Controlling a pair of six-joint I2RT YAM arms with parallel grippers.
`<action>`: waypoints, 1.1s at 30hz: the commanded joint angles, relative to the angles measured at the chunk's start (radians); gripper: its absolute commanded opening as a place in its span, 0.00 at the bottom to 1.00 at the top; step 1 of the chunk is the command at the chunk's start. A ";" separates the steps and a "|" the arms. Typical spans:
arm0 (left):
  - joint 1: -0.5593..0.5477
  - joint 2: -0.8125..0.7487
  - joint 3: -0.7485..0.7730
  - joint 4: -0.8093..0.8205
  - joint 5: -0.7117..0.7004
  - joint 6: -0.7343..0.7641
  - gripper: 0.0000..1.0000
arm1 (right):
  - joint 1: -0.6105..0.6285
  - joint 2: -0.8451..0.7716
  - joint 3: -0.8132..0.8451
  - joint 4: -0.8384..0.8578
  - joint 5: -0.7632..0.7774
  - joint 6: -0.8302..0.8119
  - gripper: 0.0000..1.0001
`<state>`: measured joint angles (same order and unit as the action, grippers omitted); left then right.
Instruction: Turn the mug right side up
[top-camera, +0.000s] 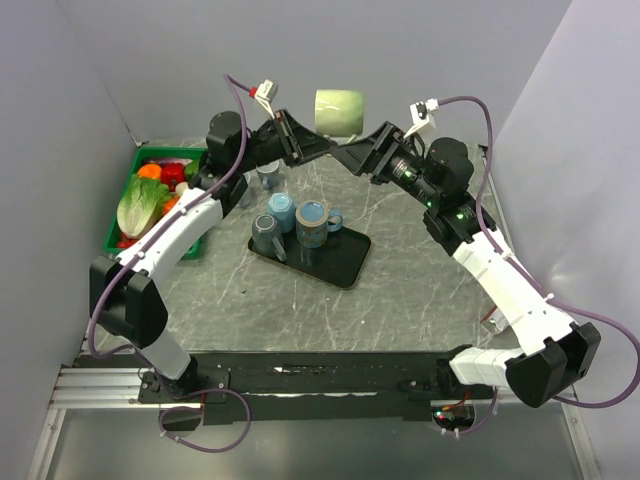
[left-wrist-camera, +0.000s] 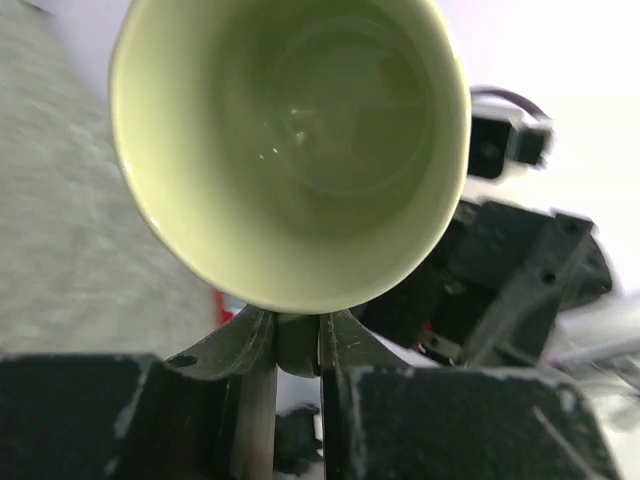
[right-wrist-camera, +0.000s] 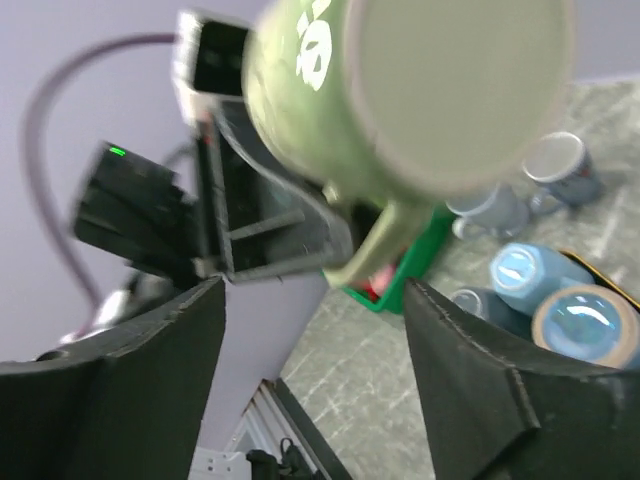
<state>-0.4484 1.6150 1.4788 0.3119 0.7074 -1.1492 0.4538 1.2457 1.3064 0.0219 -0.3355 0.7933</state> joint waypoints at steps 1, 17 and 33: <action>0.002 0.008 0.152 -0.246 -0.198 0.296 0.01 | 0.002 -0.029 0.022 -0.170 0.110 -0.069 0.84; -0.004 0.416 0.587 -0.790 -0.758 0.640 0.01 | -0.050 -0.207 -0.099 -0.491 0.437 -0.138 1.00; -0.041 0.700 0.825 -0.944 -0.976 0.778 0.01 | -0.118 -0.201 -0.148 -0.524 0.385 -0.134 1.00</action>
<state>-0.4747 2.3058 2.2047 -0.6777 -0.1921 -0.4095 0.3462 1.0424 1.1591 -0.5037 0.0593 0.6636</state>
